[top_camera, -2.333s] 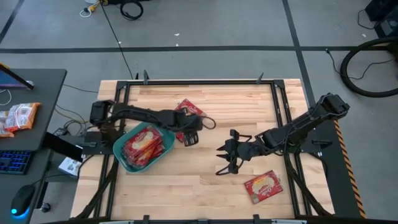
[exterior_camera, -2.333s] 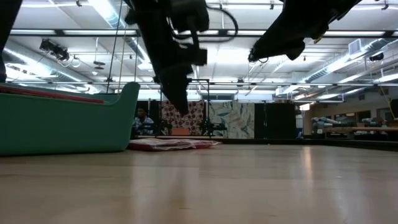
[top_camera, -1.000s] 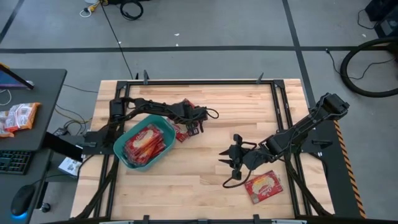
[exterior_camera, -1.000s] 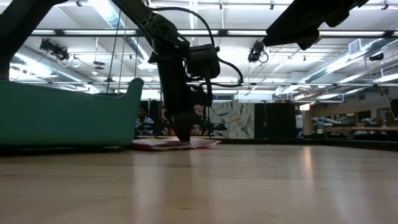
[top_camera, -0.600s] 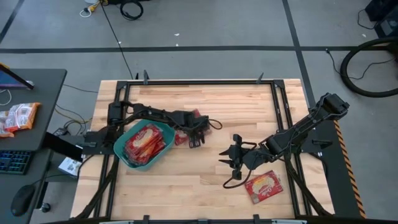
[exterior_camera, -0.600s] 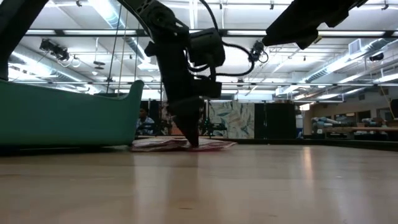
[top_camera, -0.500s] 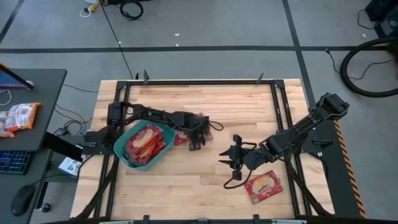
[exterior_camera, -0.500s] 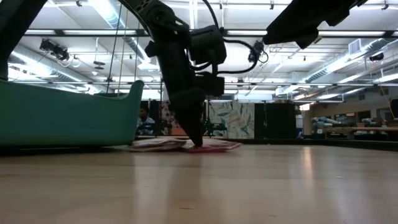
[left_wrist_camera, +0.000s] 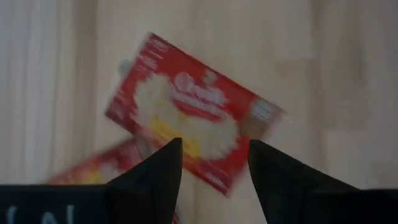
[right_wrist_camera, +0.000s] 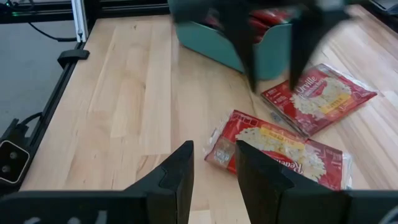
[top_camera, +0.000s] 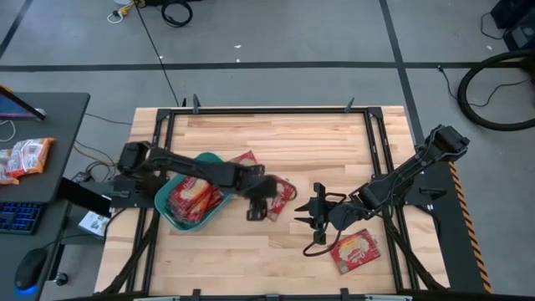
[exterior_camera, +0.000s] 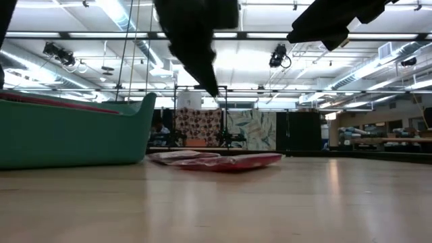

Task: Sort popcorn bags into baskets
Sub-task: Put the red popcorn bag into the green bin

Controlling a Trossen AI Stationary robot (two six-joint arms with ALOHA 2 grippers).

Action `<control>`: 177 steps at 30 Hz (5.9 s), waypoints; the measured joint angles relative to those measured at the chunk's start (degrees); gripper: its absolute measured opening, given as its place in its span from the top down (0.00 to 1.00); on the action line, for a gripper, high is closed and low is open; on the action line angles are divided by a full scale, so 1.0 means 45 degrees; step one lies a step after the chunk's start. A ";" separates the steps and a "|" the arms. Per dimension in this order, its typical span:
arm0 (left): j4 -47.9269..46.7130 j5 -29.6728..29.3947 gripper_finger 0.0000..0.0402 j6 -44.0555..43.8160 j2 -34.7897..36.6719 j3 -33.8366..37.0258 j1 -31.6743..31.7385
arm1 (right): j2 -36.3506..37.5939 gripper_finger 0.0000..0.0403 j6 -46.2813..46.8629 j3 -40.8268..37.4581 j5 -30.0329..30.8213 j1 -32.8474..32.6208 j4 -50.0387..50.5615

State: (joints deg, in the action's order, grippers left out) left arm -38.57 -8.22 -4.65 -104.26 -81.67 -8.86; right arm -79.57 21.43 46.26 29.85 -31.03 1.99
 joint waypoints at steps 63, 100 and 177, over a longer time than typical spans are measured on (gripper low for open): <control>-0.1945 -0.2698 0.53 -0.4924 0.1426 0.1030 -0.3899 | -0.6031 0.66 -0.9802 0.1146 0.0590 0.2150 -0.0385; 0.0162 -0.4104 0.31 -0.1525 0.1447 0.1161 -0.4445 | -0.2178 0.99 -0.8128 0.1122 0.0413 0.0263 0.0073; -0.9340 -0.6076 0.91 -0.2636 0.7887 0.1619 -0.5510 | -0.0100 0.79 -0.2775 0.1127 -0.2373 0.1254 -0.0321</control>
State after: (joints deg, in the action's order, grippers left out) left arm -80.60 -35.56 -16.51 -68.77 -74.38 -33.66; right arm -80.02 8.94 51.33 19.17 -25.38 0.54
